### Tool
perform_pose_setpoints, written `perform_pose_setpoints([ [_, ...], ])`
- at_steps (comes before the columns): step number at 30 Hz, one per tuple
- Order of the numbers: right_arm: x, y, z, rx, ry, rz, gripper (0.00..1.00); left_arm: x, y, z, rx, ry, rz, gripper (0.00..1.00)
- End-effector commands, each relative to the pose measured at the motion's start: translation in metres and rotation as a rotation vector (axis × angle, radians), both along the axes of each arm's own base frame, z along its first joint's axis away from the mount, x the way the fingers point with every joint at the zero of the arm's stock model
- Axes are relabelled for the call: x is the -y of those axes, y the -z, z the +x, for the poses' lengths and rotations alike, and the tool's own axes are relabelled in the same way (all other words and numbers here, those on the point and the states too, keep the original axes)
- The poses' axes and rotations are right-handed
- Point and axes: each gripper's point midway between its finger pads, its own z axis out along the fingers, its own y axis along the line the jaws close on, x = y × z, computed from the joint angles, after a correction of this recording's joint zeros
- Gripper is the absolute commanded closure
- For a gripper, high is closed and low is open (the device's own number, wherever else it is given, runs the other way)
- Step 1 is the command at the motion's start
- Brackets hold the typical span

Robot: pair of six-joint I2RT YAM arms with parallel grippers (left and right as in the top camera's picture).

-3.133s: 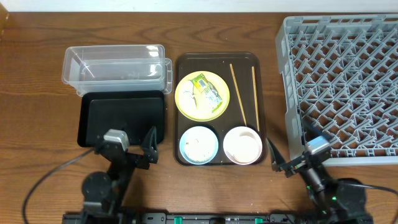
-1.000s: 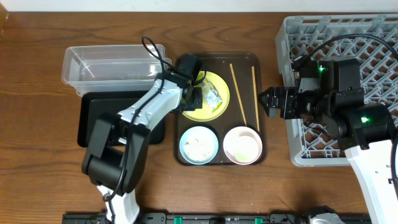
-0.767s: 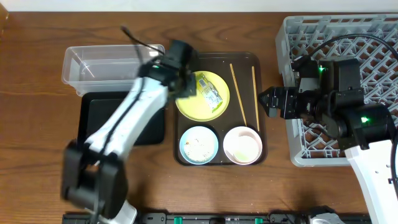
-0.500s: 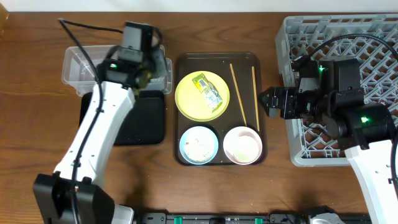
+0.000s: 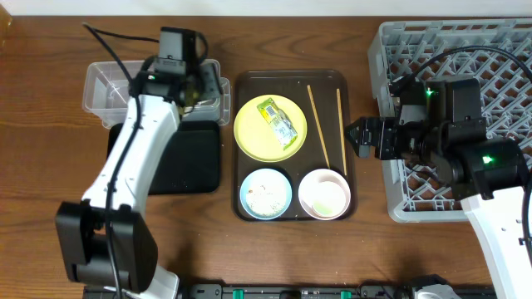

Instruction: Sort waste into correct bins and load items into the dishwasher rack

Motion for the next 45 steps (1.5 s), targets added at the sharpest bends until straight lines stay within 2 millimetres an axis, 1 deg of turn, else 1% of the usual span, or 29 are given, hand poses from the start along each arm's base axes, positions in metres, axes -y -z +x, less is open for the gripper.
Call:
perform_pose_setpoints([
  [1,0.005,-0.008,0.003,0.011,0.027,0.008,0.05,0.054,-0.009,-0.017,0.004,0.152,-0.061,0.43],
  [3,0.005,-0.007,0.002,0.006,0.027,0.007,0.05,0.070,0.006,-0.023,-0.020,0.178,-0.012,0.43],
  [6,0.005,-0.006,0.001,-0.002,0.027,0.006,0.04,0.088,0.039,-0.024,-0.072,0.147,0.039,0.43],
  [10,0.005,-0.005,0.000,-0.005,0.026,0.005,0.04,0.117,0.078,-0.022,-0.138,0.132,-0.017,0.41],
  [12,0.005,-0.005,-0.001,-0.010,0.026,0.004,0.04,0.128,0.096,-0.023,-0.172,0.130,-0.043,0.36],
  [13,0.005,-0.004,-0.001,-0.013,0.026,0.004,0.04,0.131,0.105,-0.023,-0.190,0.128,-0.050,0.33],
  [15,0.006,-0.003,-0.003,-0.020,0.026,0.002,0.04,0.133,0.120,-0.024,-0.221,0.114,-0.053,0.30],
  [16,0.006,-0.003,-0.004,-0.024,0.026,0.002,0.04,0.132,0.128,-0.026,-0.239,0.104,-0.051,0.30],
  [19,0.006,-0.001,-0.006,-0.035,0.026,-0.001,0.03,0.132,0.143,-0.029,-0.275,0.098,-0.043,0.31],
  [21,0.007,0.000,-0.007,-0.043,0.026,-0.003,0.03,0.134,0.146,-0.031,-0.288,0.107,-0.056,0.39],
  [22,0.007,0.001,-0.008,-0.045,0.026,-0.003,0.03,0.136,0.146,-0.032,-0.293,0.113,-0.065,0.48],
  [23,0.007,0.001,-0.008,-0.045,0.026,-0.004,0.03,0.139,0.146,-0.033,-0.300,0.122,-0.079,0.53],
  [24,0.007,0.001,-0.008,-0.045,0.026,-0.004,0.03,0.140,0.145,-0.034,-0.304,0.128,-0.088,0.56],
  [26,0.007,0.001,-0.008,-0.045,0.026,-0.003,0.03,0.142,0.146,-0.037,-0.317,0.133,-0.096,0.57],
  [27,0.007,0.001,-0.008,-0.045,0.026,-0.003,0.04,0.141,0.146,-0.038,-0.321,0.133,-0.094,0.56],
  [28,0.007,0.001,-0.008,-0.045,0.026,-0.003,0.03,0.141,0.147,-0.039,-0.324,0.134,-0.091,0.53],
  [31,0.007,0.001,-0.008,-0.047,0.026,-0.004,0.05,0.142,0.150,-0.040,-0.328,0.134,-0.086,0.53],
  [35,0.007,0.002,-0.010,-0.058,0.026,-0.006,0.06,0.140,0.163,-0.045,-0.366,0.132,-0.070,0.53],
  [37,0.008,0.004,-0.012,-0.069,0.026,-0.008,0.07,0.138,0.170,-0.050,-0.393,0.130,-0.058,0.60],
  [39,0.008,0.005,-0.014,-0.077,0.026,-0.010,0.07,0.137,0.171,-0.052,-0.401,0.128,-0.056,0.73],
  [40,0.008,0.005,-0.014,-0.079,0.026,-0.010,0.07,0.138,0.169,-0.051,-0.397,0.129,-0.058,0.78],
  [41,0.008,0.005,-0.014,-0.079,0.026,-0.010,0.07,0.139,0.166,-0.051,-0.393,0.132,-0.064,0.81],
  [42,0.008,0.005,-0.014,-0.078,0.026,-0.010,0.07,0.139,0.161,-0.049,-0.384,0.134,-0.071,0.90],
  [43,0.008,0.005,-0.014,-0.078,0.026,-0.010,0.07,0.139,0.156,-0.048,-0.373,0.135,-0.074,0.94],
  [45,0.008,0.005,-0.014,-0.078,0.026,-0.010,0.07,0.139,0.140,-0.045,-0.343,0.143,-0.078,0.94],
])
